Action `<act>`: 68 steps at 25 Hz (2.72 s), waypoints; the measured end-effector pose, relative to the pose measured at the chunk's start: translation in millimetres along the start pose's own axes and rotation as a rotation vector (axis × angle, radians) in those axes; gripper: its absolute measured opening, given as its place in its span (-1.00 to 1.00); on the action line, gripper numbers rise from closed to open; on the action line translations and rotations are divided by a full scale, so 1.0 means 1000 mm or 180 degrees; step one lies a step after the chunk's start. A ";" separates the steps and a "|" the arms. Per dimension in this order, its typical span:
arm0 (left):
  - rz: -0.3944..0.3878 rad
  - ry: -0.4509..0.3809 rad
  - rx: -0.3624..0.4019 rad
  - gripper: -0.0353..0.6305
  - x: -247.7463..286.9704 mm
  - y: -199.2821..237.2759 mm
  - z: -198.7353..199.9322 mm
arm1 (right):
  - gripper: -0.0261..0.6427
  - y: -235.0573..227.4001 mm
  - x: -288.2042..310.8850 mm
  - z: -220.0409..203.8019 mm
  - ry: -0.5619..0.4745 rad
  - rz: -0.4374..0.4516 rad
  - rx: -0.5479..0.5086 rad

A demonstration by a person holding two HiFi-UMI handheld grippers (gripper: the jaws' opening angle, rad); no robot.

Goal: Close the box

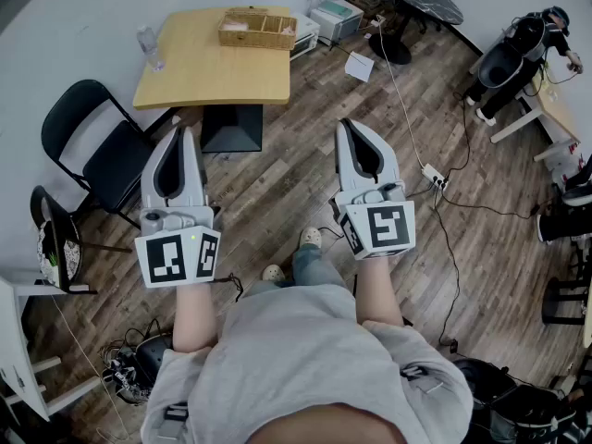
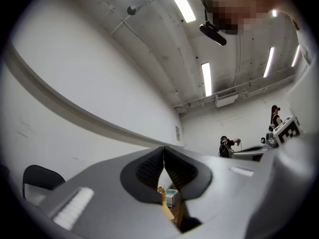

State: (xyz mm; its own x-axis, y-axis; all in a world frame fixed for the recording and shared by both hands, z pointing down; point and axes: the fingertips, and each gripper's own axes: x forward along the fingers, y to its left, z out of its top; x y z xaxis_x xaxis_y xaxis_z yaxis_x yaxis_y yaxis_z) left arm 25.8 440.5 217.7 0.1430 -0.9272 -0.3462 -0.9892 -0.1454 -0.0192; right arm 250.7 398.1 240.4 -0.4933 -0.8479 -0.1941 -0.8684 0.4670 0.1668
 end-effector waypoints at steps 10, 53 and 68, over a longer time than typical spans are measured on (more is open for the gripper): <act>0.0003 -0.0031 -0.0009 -0.72 -0.001 0.003 0.004 | -0.90 0.003 0.000 0.006 -0.0029 0.0004 -0.0037; 0.0382 -0.0069 0.0144 -0.72 0.224 0.063 -0.063 | -0.90 -0.100 0.253 -0.042 -0.0231 0.0472 0.0087; 0.0502 -0.0127 0.0204 -0.72 0.313 0.050 -0.090 | -0.90 -0.161 0.331 -0.072 -0.0258 0.0672 0.0161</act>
State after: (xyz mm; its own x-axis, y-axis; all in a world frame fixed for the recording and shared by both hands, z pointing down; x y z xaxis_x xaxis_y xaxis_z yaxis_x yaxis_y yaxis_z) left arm 23.9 112.0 193.3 -0.0144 -0.9222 -0.3866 -0.9995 0.0244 -0.0209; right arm 231.0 24.2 218.8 -0.6651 -0.7080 -0.2375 -0.7458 0.6457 0.1639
